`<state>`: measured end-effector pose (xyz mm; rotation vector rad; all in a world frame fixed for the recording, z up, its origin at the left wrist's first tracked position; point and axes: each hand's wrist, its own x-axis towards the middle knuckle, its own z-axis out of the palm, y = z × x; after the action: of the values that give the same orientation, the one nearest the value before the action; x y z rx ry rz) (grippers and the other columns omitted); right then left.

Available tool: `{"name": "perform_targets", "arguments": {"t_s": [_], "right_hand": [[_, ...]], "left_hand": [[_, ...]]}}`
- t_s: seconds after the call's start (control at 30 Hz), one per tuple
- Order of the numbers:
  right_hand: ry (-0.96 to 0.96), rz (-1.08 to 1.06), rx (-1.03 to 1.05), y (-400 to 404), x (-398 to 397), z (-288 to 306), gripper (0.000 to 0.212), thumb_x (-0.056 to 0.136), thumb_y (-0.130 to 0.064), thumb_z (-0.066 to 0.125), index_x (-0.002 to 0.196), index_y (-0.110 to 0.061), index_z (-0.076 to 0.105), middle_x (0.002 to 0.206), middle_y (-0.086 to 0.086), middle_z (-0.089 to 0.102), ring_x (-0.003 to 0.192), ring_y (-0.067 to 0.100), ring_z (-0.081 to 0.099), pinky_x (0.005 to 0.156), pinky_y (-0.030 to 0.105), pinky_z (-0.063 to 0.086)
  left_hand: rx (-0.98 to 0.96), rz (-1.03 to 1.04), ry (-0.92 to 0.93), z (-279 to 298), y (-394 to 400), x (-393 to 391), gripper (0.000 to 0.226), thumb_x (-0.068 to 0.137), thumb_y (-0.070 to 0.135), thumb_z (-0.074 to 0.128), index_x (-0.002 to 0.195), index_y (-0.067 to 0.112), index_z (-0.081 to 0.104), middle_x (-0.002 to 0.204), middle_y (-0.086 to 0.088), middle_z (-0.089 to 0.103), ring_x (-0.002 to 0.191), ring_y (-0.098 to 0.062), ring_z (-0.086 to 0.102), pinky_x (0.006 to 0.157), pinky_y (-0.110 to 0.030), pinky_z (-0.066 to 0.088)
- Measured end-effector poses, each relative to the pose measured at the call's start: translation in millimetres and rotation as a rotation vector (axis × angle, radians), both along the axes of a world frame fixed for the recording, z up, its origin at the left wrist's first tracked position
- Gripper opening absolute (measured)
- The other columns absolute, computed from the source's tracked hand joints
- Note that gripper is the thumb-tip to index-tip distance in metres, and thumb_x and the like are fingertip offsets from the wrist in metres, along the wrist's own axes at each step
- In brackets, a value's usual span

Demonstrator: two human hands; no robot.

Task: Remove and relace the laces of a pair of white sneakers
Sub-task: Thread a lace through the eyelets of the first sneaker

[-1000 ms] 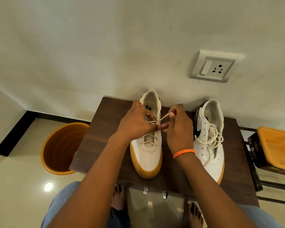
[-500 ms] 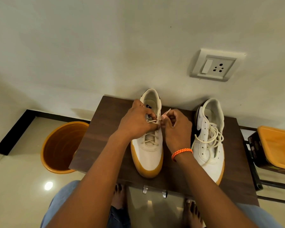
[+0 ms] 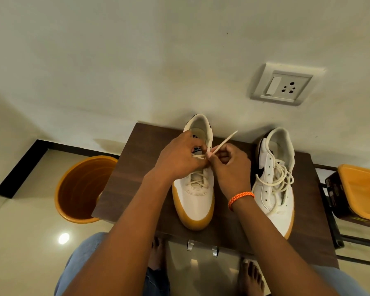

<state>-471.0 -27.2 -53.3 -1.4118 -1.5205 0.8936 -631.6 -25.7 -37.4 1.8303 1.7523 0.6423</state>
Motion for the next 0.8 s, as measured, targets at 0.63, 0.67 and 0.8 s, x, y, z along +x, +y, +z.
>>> {"name": "perform_targets", "arguments": {"t_s": [0.63, 0.67, 0.8], "right_hand": [[-0.085, 0.02, 0.016, 11.5, 12.6, 1.7, 0.008, 0.089, -0.024, 0.079, 0.091, -0.018, 0.074, 0.085, -0.007, 0.074, 0.08, 0.007, 0.071, 0.075, 0.032, 0.062], [-0.108, 0.043, 0.018, 10.1, 11.6, -1.4, 0.006, 0.089, -0.022, 0.08, 0.089, -0.018, 0.074, 0.084, -0.009, 0.074, 0.08, 0.005, 0.07, 0.074, 0.026, 0.061], [-0.168, 0.034, 0.07, 8.2, 9.2, 0.0, 0.014, 0.088, -0.016, 0.08, 0.08, -0.021, 0.07, 0.078, -0.014, 0.069, 0.075, 0.0, 0.066, 0.064, 0.006, 0.046]], "left_hand": [[-0.018, 0.014, -0.039, -2.0, 2.8, 0.0, 0.034, 0.08, 0.043, 0.087, 0.11, 0.033, 0.074, 0.097, 0.022, 0.044, 0.094, -0.01, 0.054, 0.073, -0.027, 0.043], [-0.014, 0.013, -0.038, -2.3, 2.8, 0.3, 0.034, 0.081, 0.043, 0.087, 0.11, 0.032, 0.074, 0.097, 0.022, 0.044, 0.093, -0.009, 0.053, 0.072, -0.026, 0.043], [-0.017, 0.004, -0.038, -2.1, 2.5, 0.4, 0.035, 0.081, 0.043, 0.086, 0.112, 0.032, 0.073, 0.099, 0.018, 0.045, 0.092, -0.007, 0.052, 0.071, -0.024, 0.043]]}}
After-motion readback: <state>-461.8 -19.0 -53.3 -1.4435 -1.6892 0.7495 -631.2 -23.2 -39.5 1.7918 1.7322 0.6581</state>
